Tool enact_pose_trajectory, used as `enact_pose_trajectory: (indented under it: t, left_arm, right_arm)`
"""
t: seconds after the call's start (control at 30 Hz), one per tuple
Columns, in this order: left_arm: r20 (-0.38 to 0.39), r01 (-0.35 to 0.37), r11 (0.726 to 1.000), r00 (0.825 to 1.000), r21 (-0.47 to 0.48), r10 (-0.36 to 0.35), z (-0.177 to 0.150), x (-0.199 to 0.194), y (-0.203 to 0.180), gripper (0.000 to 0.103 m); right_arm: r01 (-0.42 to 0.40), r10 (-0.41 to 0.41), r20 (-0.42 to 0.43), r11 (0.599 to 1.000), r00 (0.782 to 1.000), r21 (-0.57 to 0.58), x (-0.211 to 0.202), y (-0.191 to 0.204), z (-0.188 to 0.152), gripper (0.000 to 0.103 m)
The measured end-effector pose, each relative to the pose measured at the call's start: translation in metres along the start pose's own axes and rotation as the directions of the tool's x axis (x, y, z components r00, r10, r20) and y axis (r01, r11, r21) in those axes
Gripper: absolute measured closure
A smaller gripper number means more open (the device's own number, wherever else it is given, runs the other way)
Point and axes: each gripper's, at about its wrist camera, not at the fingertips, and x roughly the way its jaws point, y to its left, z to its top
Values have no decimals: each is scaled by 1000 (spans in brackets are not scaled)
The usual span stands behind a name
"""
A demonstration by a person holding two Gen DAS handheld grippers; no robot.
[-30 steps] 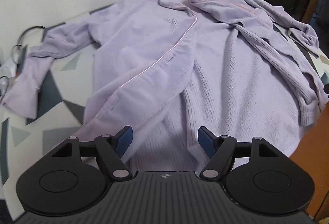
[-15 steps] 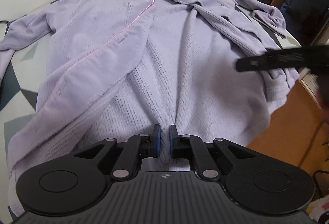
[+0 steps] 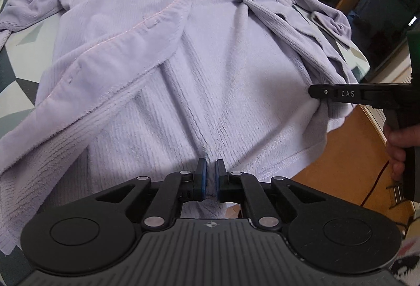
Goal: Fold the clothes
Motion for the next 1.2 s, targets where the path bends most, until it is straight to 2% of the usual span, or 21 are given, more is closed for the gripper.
enact_pose_trajectory:
  t: [0.13, 0.23, 0.33, 0.43, 0.47, 0.5, 0.53, 0.57, 0.6, 0.63, 0.73, 0.87, 0.93, 1.0, 1.1, 1.17, 1.2]
  left_arm:
    - [-15, 9, 1000, 1000, 25, -8, -1, -3, 0, 95]
    - [-18, 4, 1000, 1000, 23, -3, 0, -5, 4, 89]
    - [-12, -15, 1000, 1000, 18, 15, 5, -8, 10, 81]
    - [42, -75, 996, 996, 43, 73, 15, -23, 14, 69]
    - [70, -102, 993, 993, 52, 98, 19, -30, 16, 59]
    - [102, -131, 990, 987, 59, 125, 24, -37, 19, 39]
    - [135, -150, 987, 981, 66, 140, 27, -43, 22, 27]
    - [174, -157, 985, 974, 69, 143, 29, -50, 25, 10]
    - [212, -165, 984, 966, 71, 146, 31, -57, 29, 5]
    - [241, -170, 983, 959, 69, 149, 34, -62, 33, 5]
    - [234, -156, 988, 960, 0, 152, 44, -68, 51, 5]
    - [259, -121, 988, 955, -98, 142, 55, -78, 70, 5]
    - [291, -130, 986, 944, -99, 154, 70, -82, 72, 5]
    - [330, -174, 979, 923, -102, 199, 93, -86, 73, 5]
    - [352, -215, 964, 899, -159, 259, 131, -81, 81, 5]
    - [321, -212, 954, 907, -212, 273, 148, -65, 93, 5]
    - [305, -211, 948, 910, -238, 279, 156, -56, 99, 5]
  right_arm:
    - [-11, 12, -28, 999, 1000, 44, -4, -11, -7, 101]
    - [-51, 55, -45, 995, 997, 82, -6, -18, -7, 98]
    - [-107, 117, -39, 975, 992, 197, -12, -31, -8, 90]
    - [-136, 140, 6, 954, 990, 266, -26, -44, -7, 84]
    - [-128, 125, 29, 955, 992, 268, -30, -48, -5, 83]
    - [-119, 109, 51, 956, 993, 269, -35, -52, -3, 78]
    - [-109, 93, 72, 957, 993, 270, -39, -55, 0, 72]
    - [-91, 71, 84, 959, 994, 268, -41, -58, 3, 70]
    - [-78, 58, 82, 960, 995, 269, -41, -60, 7, 67]
    - [-82, 68, 60, 959, 996, 272, -41, -62, 13, 67]
    - [-124, 114, 51, 954, 992, 272, -46, -61, 26, 64]
    - [-158, 131, 131, 961, 983, 228, -64, -61, 68, 61]
    - [-177, 140, 173, 960, 975, 218, -70, -68, 107, 61]
    - [-181, 136, 218, 962, 966, 204, -75, -74, 150, 61]
    - [-180, 128, 286, 970, 950, 165, -79, -82, 216, 57]
    - [-164, 128, 290, 981, 948, 102, -65, -82, 255, 57]
    - [-155, 137, 255, 987, 957, 51, -50, -79, 271, 58]
